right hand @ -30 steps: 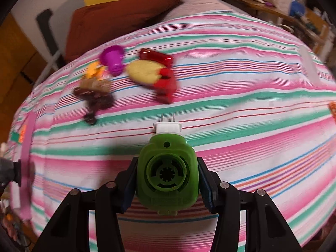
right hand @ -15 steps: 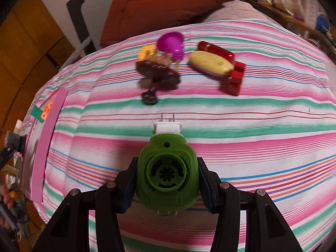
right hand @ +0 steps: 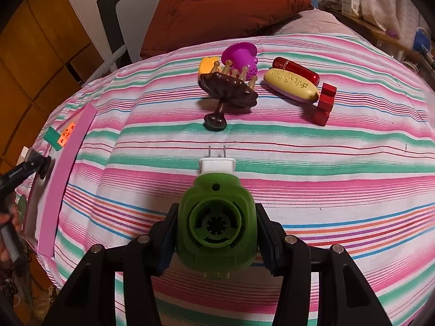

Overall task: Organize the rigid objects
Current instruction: 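Carry the clear jar over the white tray with the left gripper while the right holds the device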

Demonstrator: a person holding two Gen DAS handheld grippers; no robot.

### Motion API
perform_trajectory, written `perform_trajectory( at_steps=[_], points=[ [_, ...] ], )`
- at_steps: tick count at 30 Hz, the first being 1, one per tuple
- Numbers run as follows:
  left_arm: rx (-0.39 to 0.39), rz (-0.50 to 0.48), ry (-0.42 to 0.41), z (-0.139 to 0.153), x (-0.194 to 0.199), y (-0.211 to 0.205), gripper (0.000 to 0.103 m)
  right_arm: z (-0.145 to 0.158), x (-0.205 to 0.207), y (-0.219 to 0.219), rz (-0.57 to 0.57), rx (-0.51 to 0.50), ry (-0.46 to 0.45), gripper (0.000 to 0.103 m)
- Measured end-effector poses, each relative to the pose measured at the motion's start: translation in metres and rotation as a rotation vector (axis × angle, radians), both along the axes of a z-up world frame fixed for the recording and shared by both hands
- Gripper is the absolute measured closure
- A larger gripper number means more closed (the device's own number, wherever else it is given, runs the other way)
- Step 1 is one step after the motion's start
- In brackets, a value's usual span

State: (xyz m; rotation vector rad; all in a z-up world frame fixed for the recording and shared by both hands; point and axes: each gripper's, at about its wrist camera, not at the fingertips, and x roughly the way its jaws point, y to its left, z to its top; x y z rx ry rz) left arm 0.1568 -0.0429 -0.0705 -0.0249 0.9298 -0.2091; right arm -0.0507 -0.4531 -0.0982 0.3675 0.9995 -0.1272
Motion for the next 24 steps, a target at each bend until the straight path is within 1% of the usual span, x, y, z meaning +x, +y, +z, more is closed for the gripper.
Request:
perform_trajectory(
  at_steps=[2,5,7,9,11,15,19,22,24],
  points=[
    [0.002,0.016,0.03,-0.003,0.005,0.002,0.058,0.0,-0.001,0.002,-0.007,0.001,-0.004,0.05],
    [-0.059,0.03,0.056,-0.002,-0.001,0.01,0.054,0.001,-0.002,0.005,-0.019,0.0,-0.009,0.05],
    [-0.103,0.041,0.04,0.0,-0.01,0.019,0.054,0.001,-0.002,0.008,-0.02,-0.005,-0.012,0.05],
    [-0.116,0.045,0.039,-0.001,-0.014,0.022,0.054,0.001,-0.001,0.012,-0.018,-0.015,-0.013,0.05],
    [-0.123,0.035,0.044,-0.003,-0.018,0.025,0.054,0.004,-0.001,0.018,-0.017,-0.012,-0.022,0.05],
    [-0.118,0.029,0.02,-0.005,-0.024,0.024,0.055,0.01,0.002,0.031,-0.005,0.003,-0.051,0.05],
    [-0.083,0.01,0.017,-0.007,-0.016,0.014,0.057,0.016,0.011,0.049,0.023,0.021,-0.069,0.05],
    [-0.084,0.012,0.027,-0.007,-0.006,0.01,0.057,0.019,0.015,0.061,0.038,0.028,-0.082,0.05],
    [-0.104,0.015,0.028,-0.005,0.002,0.009,0.057,0.021,0.019,0.069,0.049,0.04,-0.088,0.05]
  ],
)
